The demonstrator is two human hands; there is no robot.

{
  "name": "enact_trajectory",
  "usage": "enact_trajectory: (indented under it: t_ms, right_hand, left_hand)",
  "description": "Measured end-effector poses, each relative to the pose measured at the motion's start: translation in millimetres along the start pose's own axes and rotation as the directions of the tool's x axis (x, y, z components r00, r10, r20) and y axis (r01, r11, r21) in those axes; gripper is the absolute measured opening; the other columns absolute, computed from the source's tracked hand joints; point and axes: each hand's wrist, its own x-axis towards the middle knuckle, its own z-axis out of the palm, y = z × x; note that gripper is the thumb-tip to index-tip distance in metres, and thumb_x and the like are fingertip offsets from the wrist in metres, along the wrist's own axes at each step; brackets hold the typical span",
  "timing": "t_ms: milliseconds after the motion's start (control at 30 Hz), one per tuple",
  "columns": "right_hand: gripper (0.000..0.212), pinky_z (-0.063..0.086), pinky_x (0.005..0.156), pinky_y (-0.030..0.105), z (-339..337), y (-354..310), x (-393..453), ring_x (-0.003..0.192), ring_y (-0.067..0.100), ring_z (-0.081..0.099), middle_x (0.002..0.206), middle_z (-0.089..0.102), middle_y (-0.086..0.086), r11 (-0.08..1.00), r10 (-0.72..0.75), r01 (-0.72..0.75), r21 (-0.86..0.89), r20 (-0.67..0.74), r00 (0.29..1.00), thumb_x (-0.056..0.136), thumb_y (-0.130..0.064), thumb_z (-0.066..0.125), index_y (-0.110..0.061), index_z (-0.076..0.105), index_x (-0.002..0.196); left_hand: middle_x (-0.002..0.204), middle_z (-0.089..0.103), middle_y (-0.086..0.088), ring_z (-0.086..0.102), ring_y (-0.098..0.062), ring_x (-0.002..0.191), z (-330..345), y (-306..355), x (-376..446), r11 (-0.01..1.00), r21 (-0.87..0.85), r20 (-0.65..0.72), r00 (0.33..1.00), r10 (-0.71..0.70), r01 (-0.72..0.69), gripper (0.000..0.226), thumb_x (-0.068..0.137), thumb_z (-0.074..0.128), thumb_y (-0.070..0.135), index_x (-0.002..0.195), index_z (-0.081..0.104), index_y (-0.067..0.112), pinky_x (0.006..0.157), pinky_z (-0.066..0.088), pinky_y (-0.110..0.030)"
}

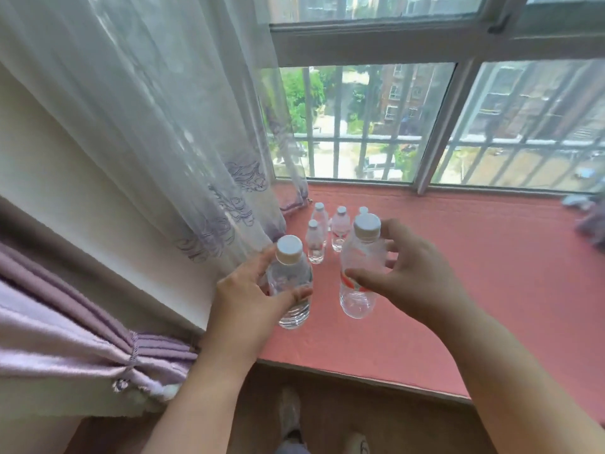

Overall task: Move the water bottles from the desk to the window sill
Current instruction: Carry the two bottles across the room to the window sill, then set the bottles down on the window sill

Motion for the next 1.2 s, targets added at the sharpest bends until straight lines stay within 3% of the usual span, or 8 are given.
enact_trajectory:
  t_ms: [333, 467, 533, 600, 700, 900, 1033, 1200]
  right_hand:
    - [0.056, 0.057, 0.086, 0.04, 6.7, 23.7, 37.1, 0.099, 0.004, 0.066, 0.105, 0.067, -0.021, 0.969, 0.245, -0.245, 0.02, -0.174, 0.954, 0.064, -0.046, 0.083, -0.045, 0.058, 0.114]
    - [0.057, 0.053, 0.083, 0.027, 21.8, 35.7, 51.8, 0.103, 0.0, 0.063, 0.11, 0.065, -0.025, 0.958, 0.287, -0.285, 0.043, -0.202, 0.936, 0.069, -0.038, 0.088, -0.047, 0.057, 0.116]
    - [0.059, 0.047, 0.083, 0.019, 30.7, 45.2, 59.0, 0.107, -0.003, 0.058, 0.116, 0.059, -0.029, 0.957, 0.29, -0.289, 0.036, -0.203, 0.935, 0.071, -0.034, 0.089, -0.047, 0.056, 0.119]
    - [0.063, 0.047, 0.093, 0.025, 40.1, 58.6, 67.9, 0.11, 0.001, 0.055, 0.119, 0.05, -0.032, 0.955, 0.291, -0.298, -0.001, -0.21, 0.933, 0.071, -0.032, 0.09, -0.044, 0.056, 0.123]
    - [0.071, 0.045, 0.105, 0.038, 51.9, 87.3, 87.0, 0.119, 0.009, 0.05, 0.123, 0.043, -0.022, 0.944, 0.308, -0.325, -0.05, -0.214, 0.927, 0.067, -0.038, 0.091, -0.041, 0.057, 0.13]
    - [0.074, 0.05, 0.094, 0.027, 62.8, 145.5, 130.4, 0.109, -0.001, 0.054, 0.124, 0.043, -0.016, 0.918, 0.396, -0.396, 0.034, -0.161, 0.904, 0.068, -0.034, 0.092, -0.033, 0.058, 0.134]
    - [0.066, 0.053, 0.094, 0.037, 76.3, 190.2, 156.4, 0.11, 0.007, 0.056, 0.122, 0.048, -0.012, 0.915, 0.402, -0.404, 0.025, -0.156, 0.902, 0.067, -0.038, 0.089, -0.031, 0.061, 0.127]
    - [0.057, 0.052, 0.094, 0.04, 97.0, 237.4, 179.6, 0.108, 0.009, 0.054, 0.121, 0.048, -0.01, 0.901, 0.429, -0.433, -0.009, -0.115, 0.896, 0.072, -0.032, 0.086, -0.028, 0.063, 0.124]
  left_hand:
    - [0.11, 0.071, 0.03, 0.068, 0.003, 0.103, 45.5, -18.9, 105.1, 0.992, -0.057, 0.283, 0.951, 0.125, -0.114, 0.078, 0.066, 0.093, 0.038, 0.133, 0.057, 0.056, 0.097, 0.056, -0.035]
    - [0.109, 0.071, 0.029, 0.067, 0.002, 0.104, 60.6, -35.1, 141.2, 0.99, -0.028, 0.334, 0.932, 0.142, -0.14, 0.072, 0.066, 0.09, 0.041, 0.128, 0.057, 0.057, 0.094, 0.055, -0.038]
    - [0.107, 0.066, 0.041, 0.062, 0.012, 0.106, 69.2, -44.5, 154.5, 0.991, -0.029, 0.354, 0.926, 0.129, -0.128, 0.073, 0.068, 0.091, 0.036, 0.129, 0.056, 0.056, 0.097, 0.053, -0.032]
    - [0.102, 0.06, 0.049, 0.057, 0.018, 0.106, 77.2, -53.4, 165.7, 0.994, -0.021, 0.354, 0.928, 0.111, -0.111, 0.076, 0.068, 0.091, 0.034, 0.13, 0.055, 0.056, 0.096, 0.051, -0.025]
    - [0.107, 0.062, 0.026, 0.058, -0.001, 0.105, 91.8, -65.8, 184.7, 0.992, 0.052, 0.352, 0.932, 0.091, -0.117, 0.076, 0.069, 0.09, 0.039, 0.134, 0.054, 0.055, 0.088, 0.049, -0.027]
    - [0.12, 0.062, 0.017, 0.056, -0.01, 0.11, 133.0, -87.2, 220.0, 0.987, 0.132, 0.356, 0.934, 0.039, -0.092, 0.071, 0.073, 0.084, 0.043, 0.137, 0.054, 0.05, 0.081, 0.04, -0.029]
    - [0.106, 0.067, 0.023, 0.063, -0.01, 0.102, 167.6, -97.3, 235.3, 0.995, 0.086, 0.367, 0.93, 0.007, -0.041, 0.058, 0.076, 0.081, 0.034, 0.126, 0.057, 0.052, 0.083, 0.051, -0.033]
    - [0.104, 0.066, 0.02, 0.063, -0.012, 0.098, 210.0, -108.1, 252.3, 0.993, 0.099, 0.349, 0.933, -0.088, 0.057, 0.046, 0.082, 0.075, 0.03, 0.117, 0.056, 0.052, 0.08, 0.048, -0.032]
